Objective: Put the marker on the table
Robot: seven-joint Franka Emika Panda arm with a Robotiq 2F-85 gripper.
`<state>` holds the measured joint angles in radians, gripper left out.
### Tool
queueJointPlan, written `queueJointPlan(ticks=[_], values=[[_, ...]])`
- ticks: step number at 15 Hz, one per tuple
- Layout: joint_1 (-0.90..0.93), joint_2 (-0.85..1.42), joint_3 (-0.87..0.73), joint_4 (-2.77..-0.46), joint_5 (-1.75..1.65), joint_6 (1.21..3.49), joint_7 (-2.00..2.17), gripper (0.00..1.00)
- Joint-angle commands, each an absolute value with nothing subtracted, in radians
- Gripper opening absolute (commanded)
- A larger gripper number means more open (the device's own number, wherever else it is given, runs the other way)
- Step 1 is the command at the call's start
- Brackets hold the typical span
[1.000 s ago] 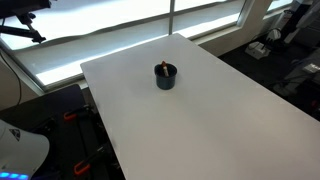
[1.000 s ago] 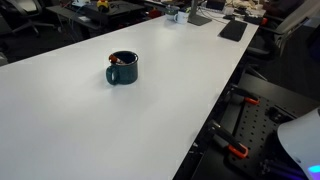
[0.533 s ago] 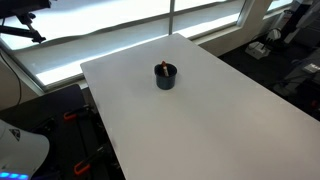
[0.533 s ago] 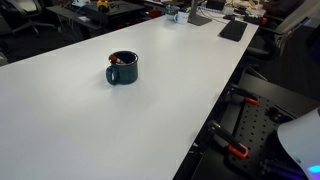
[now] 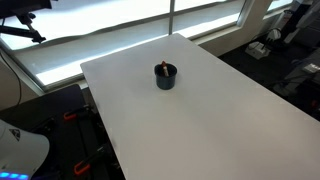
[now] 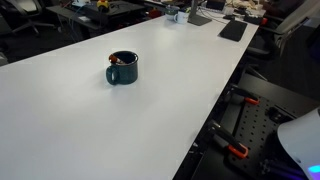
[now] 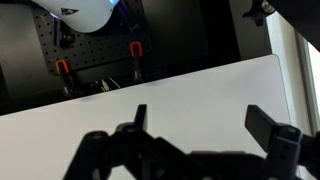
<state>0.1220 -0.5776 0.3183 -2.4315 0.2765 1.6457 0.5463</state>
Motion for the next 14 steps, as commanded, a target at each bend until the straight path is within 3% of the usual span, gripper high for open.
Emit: queueJointPlan(ticks=[1, 6, 7, 14], values=[[0.108, -0.496, 0.270, -2.407, 0.277, 1.670, 0.460, 1.00], [0.065, -0.268, 0.195, -2.228, 0.204, 1.658, 0.356, 1.00], [0.082, -0.386, 0.200, -2.339, 0.228, 1.678, 0.384, 1.00], [0.077, -0.260, 0.180, -2.241, 0.211, 1.678, 0.361, 1.00]])
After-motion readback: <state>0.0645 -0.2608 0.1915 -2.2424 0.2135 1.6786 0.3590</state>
